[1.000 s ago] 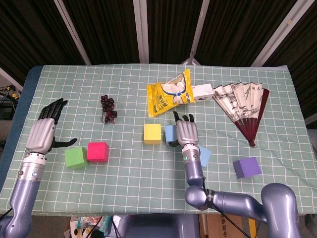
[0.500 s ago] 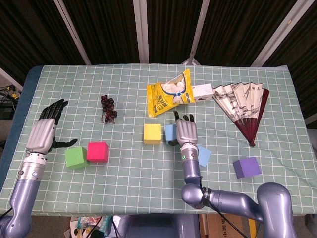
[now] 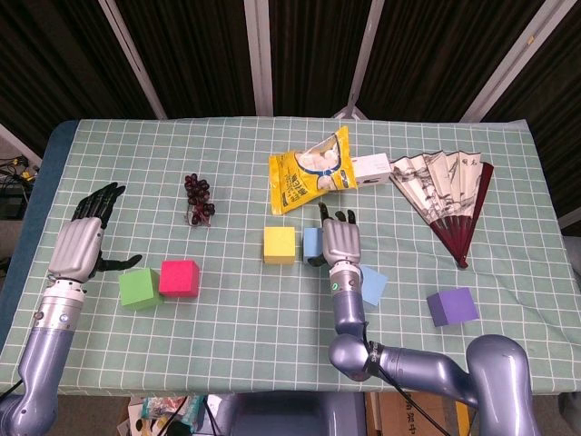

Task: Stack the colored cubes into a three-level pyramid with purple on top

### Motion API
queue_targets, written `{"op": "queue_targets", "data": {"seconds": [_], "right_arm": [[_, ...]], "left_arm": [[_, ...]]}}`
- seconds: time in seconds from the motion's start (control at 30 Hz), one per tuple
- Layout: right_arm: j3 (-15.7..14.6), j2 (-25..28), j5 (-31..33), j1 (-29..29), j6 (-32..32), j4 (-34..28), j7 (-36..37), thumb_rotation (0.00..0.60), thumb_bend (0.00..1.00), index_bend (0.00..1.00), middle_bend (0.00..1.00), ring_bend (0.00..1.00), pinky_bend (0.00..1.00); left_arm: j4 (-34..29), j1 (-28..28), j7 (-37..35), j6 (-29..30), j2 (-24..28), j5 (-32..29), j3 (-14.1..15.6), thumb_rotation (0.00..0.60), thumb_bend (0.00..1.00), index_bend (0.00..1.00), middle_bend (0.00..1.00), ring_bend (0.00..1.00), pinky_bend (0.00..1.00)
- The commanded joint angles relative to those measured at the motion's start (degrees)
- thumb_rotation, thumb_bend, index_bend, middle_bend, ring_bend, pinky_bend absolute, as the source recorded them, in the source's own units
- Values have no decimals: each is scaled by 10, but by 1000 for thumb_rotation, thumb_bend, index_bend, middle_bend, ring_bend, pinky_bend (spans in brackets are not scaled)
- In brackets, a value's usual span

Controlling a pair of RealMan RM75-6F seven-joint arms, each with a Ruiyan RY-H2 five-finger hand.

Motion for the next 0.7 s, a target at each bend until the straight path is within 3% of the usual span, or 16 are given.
{"op": "queue_targets", "data": {"seconds": [0.03, 0.7], "right_arm": [[2, -2, 3, 1, 2, -1, -1, 600, 139, 0, 458, 149, 0], [10, -10, 1, 8, 4, -1, -6, 600, 140, 0, 458, 149, 0]], "left_arm": [[0, 0, -1, 0, 0, -1, 0, 600, 125, 0, 0, 0, 0], [0, 1, -7, 0, 4, -3, -3, 600, 125, 0, 0, 0, 0]]}}
